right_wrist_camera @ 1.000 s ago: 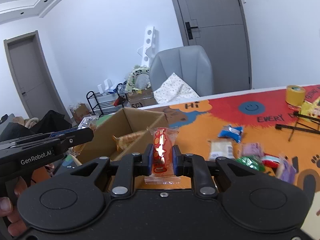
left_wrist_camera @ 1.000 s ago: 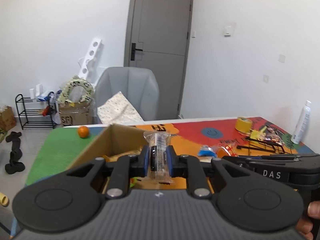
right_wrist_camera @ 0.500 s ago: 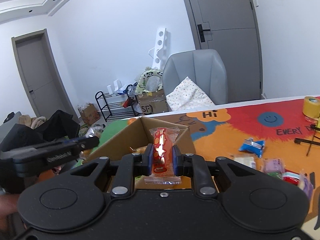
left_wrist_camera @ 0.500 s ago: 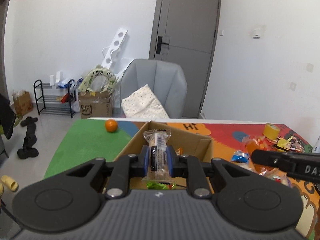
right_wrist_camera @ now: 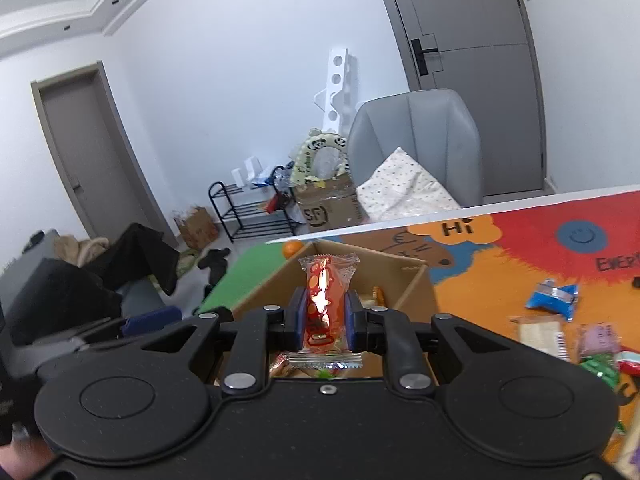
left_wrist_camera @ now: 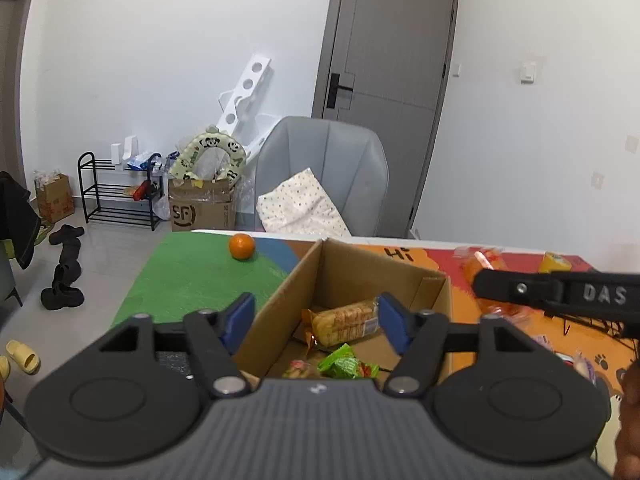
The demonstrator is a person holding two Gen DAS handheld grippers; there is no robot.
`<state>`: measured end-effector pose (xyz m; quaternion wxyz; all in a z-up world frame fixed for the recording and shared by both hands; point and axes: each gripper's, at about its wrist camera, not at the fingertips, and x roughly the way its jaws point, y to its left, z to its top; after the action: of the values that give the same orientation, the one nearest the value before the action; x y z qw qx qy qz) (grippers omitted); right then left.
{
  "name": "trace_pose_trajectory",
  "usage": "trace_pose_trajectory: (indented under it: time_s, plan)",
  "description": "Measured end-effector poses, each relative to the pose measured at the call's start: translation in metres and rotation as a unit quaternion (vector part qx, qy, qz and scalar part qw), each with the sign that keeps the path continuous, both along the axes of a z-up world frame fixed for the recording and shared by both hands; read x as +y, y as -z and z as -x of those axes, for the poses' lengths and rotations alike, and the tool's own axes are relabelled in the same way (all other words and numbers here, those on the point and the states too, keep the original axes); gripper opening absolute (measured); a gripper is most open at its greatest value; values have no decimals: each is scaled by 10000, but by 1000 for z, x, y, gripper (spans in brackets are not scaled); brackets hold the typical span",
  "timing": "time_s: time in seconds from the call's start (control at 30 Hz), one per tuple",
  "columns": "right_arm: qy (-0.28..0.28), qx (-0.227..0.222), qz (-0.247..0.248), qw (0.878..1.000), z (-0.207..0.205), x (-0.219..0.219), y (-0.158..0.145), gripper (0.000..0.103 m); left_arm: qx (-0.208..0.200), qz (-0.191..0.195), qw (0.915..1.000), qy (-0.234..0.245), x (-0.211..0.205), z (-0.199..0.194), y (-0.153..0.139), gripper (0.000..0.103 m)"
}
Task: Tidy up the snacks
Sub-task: 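Open both tools to drop the stick snack and candy into the box, then move both tools back toward the purple bread bag and snack pile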
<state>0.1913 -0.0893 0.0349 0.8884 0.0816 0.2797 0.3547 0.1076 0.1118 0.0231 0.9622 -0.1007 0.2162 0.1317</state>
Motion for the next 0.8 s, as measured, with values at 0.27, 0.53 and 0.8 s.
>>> trace_pose_trajectory:
  time_s: [0.27, 0.53, 0.8]
  plan:
    - [171, -13, -93, 9998, 8, -18, -1, 57, -42, 252, 9996, -70, 2, 12, -2, 99]
    - [471, -55, 56, 9989, 22, -50, 6, 88, 45, 309, 9995, -40, -14, 21, 0, 101]
    - [820, 120, 134, 9965, 34, -91, 17, 103, 168, 408, 9985, 320, -44, 23, 6, 102]
